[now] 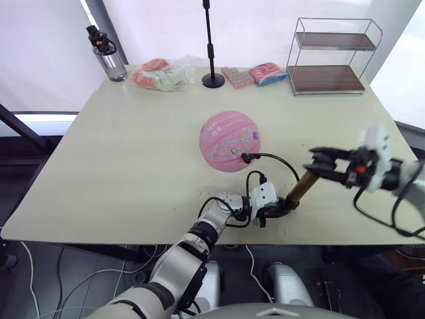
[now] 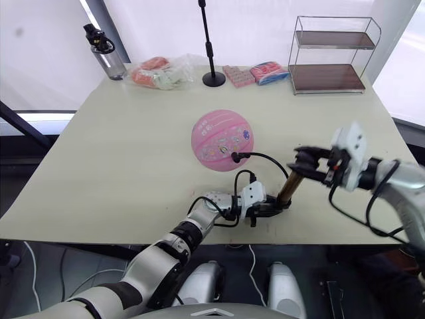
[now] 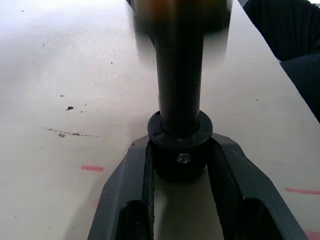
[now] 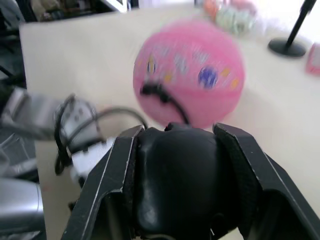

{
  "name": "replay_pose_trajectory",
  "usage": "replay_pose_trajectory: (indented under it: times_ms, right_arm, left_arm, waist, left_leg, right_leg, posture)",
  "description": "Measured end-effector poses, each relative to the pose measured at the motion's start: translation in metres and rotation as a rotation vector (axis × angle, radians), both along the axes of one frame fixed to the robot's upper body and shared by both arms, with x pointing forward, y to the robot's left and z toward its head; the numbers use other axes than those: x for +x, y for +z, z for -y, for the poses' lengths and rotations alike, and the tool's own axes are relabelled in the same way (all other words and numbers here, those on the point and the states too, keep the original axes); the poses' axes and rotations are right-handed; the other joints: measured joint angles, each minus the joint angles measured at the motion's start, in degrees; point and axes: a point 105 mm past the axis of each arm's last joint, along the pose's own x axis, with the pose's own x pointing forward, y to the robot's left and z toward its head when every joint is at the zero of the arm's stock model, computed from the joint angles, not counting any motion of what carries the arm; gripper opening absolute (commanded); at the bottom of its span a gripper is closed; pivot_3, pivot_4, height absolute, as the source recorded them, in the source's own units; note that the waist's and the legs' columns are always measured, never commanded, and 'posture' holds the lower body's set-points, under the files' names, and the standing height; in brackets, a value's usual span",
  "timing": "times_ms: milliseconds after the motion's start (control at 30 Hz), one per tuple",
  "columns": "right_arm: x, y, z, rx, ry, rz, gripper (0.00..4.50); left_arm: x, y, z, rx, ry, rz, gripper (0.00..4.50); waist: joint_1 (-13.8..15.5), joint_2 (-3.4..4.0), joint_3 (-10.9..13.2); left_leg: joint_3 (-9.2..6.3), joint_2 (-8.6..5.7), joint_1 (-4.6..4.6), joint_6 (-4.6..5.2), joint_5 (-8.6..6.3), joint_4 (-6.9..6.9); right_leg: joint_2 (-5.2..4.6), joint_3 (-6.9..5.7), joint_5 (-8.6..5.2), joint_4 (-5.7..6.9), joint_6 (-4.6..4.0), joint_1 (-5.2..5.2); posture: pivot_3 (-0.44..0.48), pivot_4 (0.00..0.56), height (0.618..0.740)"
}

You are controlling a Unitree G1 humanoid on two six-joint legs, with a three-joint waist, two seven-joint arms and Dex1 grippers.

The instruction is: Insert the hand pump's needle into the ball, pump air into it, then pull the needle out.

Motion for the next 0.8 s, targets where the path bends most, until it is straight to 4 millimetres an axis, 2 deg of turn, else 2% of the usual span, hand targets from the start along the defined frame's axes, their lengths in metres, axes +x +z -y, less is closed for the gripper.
replay_pose_trajectory:
  times_ms: [200,300,467,567,800]
  right_arm:
    - [-0.008,0.049,0.007,0.023,0.013,0.035,1.83]
    - [-0.010,0.060,0.009,0.029,0.013,0.044,1.83]
    - [-0.010,0.060,0.009,0.030,0.009,0.031,1.83]
    - [-0.011,0.051,0.006,0.033,0.009,0.037,1.83]
    - [-0.005,0.006,-0.006,0.050,-0.018,0.036,1.83]
  left_arm:
    - [0.001,0.001,0.000,0.000,0.000,0.002,1.07]
    - [0.001,0.001,0.000,0.001,0.001,0.003,1.07]
    - [0.000,0.000,0.000,0.002,0.000,0.003,1.07]
    - [0.000,0.000,0.000,0.005,-0.001,0.003,1.07]
    - [0.001,-0.003,-0.003,0.013,0.009,-0.002,1.07]
  waist:
    - [0.00,0.09,0.07]
    - [-0.02,0.08,0.08]
    - [-0.01,0.09,0.06]
    - [-0.01,0.10,0.02]
    - [-0.15,-0.20,-0.29]
  left_leg:
    - [0.04,0.00,-0.02,0.00,0.00,0.01]
    - [0.05,0.02,-0.02,0.00,0.00,0.01]
    - [0.07,0.01,-0.02,0.00,0.00,0.01]
    - [0.06,0.02,0.00,0.00,0.00,0.01]
    - [0.07,0.08,0.17,0.00,0.00,0.03]
  right_leg:
    - [-0.02,0.01,-0.01,-0.01,-0.02,-0.02]
    - [-0.02,0.01,-0.02,-0.01,-0.02,-0.02]
    - [-0.02,0.03,-0.01,-0.01,-0.01,-0.03]
    - [-0.01,0.02,0.00,-0.01,0.02,-0.01]
    - [0.04,0.01,-0.01,0.00,0.00,0.09]
  posture:
    - [0.000,0.150,0.731]
    - [0.000,0.150,0.731]
    - [0.000,0.150,0.731]
    - [0.000,0.150,0.731]
    - [0.000,0.150,0.731]
